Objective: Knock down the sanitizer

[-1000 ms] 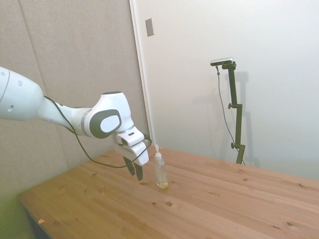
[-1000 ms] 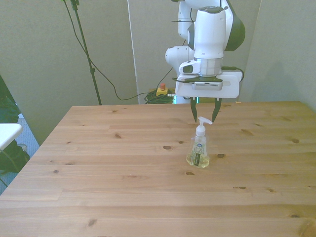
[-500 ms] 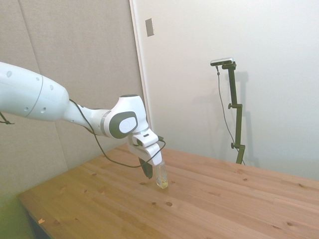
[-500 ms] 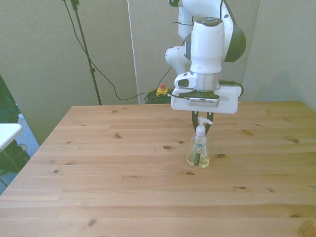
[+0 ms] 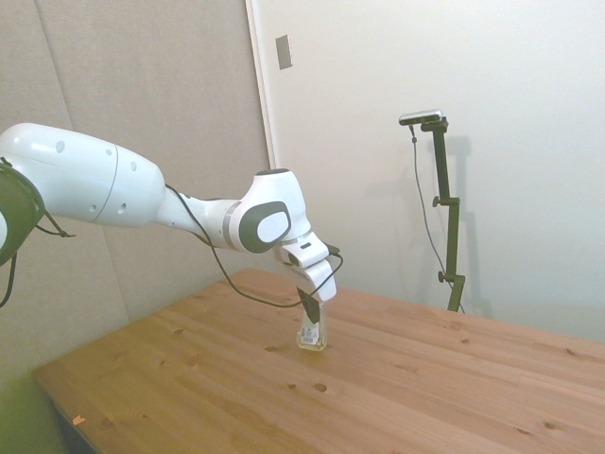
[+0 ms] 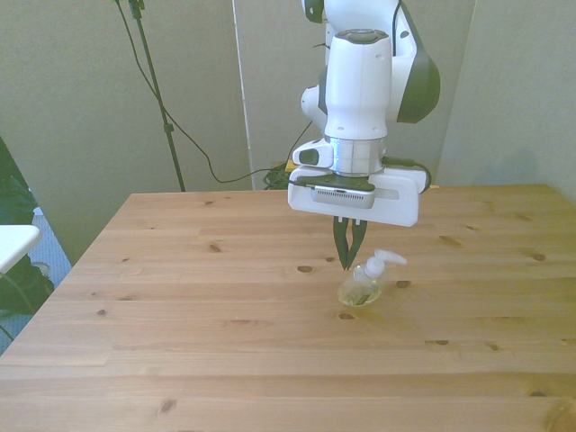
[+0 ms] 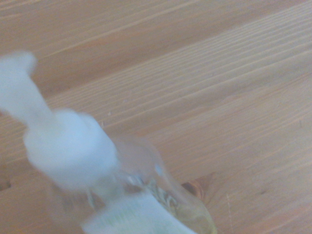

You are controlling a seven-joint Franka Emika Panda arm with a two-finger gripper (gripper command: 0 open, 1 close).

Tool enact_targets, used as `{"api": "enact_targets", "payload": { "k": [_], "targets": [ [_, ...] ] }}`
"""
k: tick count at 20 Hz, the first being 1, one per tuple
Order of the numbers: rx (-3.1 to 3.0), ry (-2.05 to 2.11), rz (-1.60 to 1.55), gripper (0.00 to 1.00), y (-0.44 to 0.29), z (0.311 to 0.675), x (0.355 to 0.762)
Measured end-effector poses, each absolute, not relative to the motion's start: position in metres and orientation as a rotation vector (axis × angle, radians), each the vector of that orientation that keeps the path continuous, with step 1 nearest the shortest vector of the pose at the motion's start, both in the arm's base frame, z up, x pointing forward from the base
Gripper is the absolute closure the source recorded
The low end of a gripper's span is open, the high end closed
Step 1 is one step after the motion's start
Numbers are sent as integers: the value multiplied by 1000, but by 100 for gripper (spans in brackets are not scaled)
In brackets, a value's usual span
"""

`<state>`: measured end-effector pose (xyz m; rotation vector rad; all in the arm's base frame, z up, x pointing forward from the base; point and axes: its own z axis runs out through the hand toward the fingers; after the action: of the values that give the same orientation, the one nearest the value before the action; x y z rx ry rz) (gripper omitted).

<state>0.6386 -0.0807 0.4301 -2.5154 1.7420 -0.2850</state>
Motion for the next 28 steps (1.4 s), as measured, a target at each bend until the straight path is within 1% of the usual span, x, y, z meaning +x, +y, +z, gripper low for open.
{"api": "enact_targets", "payload": {
  "k": [4, 5, 10, 14, 20, 28],
  "targets": [
    [-2519, 1734, -287, 100, -74, 431, 643],
    [-2521, 1732, -286, 0, -73, 431, 643],
    [-2534, 1726, -268, 0, -73, 436, 640],
    [-2563, 1694, -244, 0, -68, 442, 628],
    [-2610, 1634, -210, 0, -61, 452, 600],
    [-2678, 1536, -127, 0, -41, 453, 558]
  ]
}}
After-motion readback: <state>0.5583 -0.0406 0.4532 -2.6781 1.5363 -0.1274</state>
